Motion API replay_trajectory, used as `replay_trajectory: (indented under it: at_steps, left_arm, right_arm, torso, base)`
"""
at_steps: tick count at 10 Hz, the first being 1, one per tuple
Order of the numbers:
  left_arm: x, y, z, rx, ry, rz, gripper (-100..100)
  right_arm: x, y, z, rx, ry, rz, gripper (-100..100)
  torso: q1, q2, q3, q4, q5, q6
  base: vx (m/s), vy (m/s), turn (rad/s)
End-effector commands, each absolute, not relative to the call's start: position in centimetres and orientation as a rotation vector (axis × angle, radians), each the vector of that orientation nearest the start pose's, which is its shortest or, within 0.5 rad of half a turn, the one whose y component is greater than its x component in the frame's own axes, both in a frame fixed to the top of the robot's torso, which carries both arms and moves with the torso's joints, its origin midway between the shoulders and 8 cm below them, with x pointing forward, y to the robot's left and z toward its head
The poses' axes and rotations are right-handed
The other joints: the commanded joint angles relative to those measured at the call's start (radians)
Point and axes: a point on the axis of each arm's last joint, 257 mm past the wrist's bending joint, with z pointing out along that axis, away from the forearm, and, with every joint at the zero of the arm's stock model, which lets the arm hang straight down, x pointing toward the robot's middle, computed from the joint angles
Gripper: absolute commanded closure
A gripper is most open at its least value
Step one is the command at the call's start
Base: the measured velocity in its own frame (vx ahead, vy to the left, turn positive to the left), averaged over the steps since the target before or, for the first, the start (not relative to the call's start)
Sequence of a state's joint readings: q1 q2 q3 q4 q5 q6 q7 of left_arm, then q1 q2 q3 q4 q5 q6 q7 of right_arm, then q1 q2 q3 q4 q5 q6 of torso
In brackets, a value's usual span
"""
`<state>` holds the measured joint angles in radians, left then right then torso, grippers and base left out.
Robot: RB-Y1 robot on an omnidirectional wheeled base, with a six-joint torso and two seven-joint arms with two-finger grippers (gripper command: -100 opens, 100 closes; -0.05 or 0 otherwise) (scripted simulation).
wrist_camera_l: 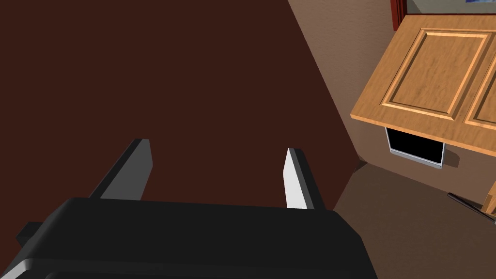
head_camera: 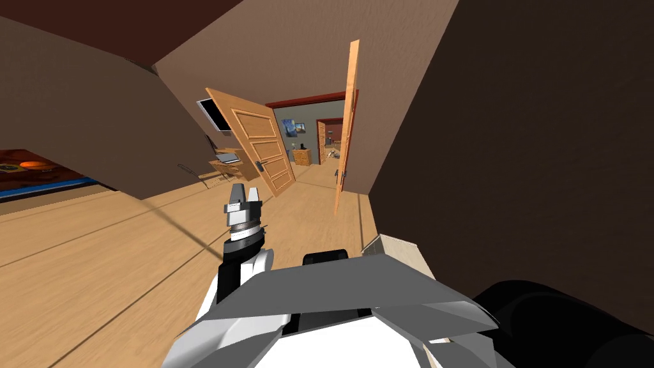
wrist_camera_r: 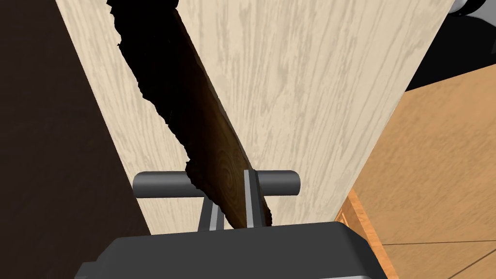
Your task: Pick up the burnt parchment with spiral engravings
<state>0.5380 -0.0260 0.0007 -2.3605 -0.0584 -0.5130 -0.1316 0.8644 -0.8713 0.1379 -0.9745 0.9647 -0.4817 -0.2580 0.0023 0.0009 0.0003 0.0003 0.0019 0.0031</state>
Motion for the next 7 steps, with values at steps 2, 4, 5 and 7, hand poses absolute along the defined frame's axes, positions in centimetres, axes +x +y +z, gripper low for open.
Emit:
replay_trajectory:
  at_steps: [2, 4, 5, 7]
  left_arm:
    - [32.3, 27.5, 5.0, -0.544, 0.613, -1.138, 0]
    - [32.3, 27.5, 5.0, -0.544, 0.613, -1.138, 0]
    - [32.3, 27.5, 5.0, -0.544, 0.613, -1.138, 0]
    - [32.3, 27.5, 5.0, -0.544, 0.613, -1.138, 0]
  right_arm:
    - [-11.0, -56.8, -50.4, 0.435, 2.928, -0.061, 100]
    - [-11.3, -56.7, -50.6, 0.371, 2.956, -0.066, 100]
    - [-10.2, -57.3, -49.7, 0.392, 2.925, -0.089, 100]
    - [-10.4, -57.2, -49.8, 0.328, 2.951, -0.096, 100]
  torso:
    - [0.0, 0.0, 0.0, 0.0, 0.0, 0.0]
    - [0.001, 0.0, 0.0, 0.0, 0.001, 0.001]
    - [0.001, 0.0, 0.0, 0.0, 0.001, 0.001]
    - [0.001, 0.0, 0.0, 0.0, 0.001, 0.001]
  base:
    - [0.014, -0.013, -0.055]
    - [0.014, -0.01, -0.026]
    - [0.015, -0.015, -0.121]
    - [0.017, -0.01, -0.037]
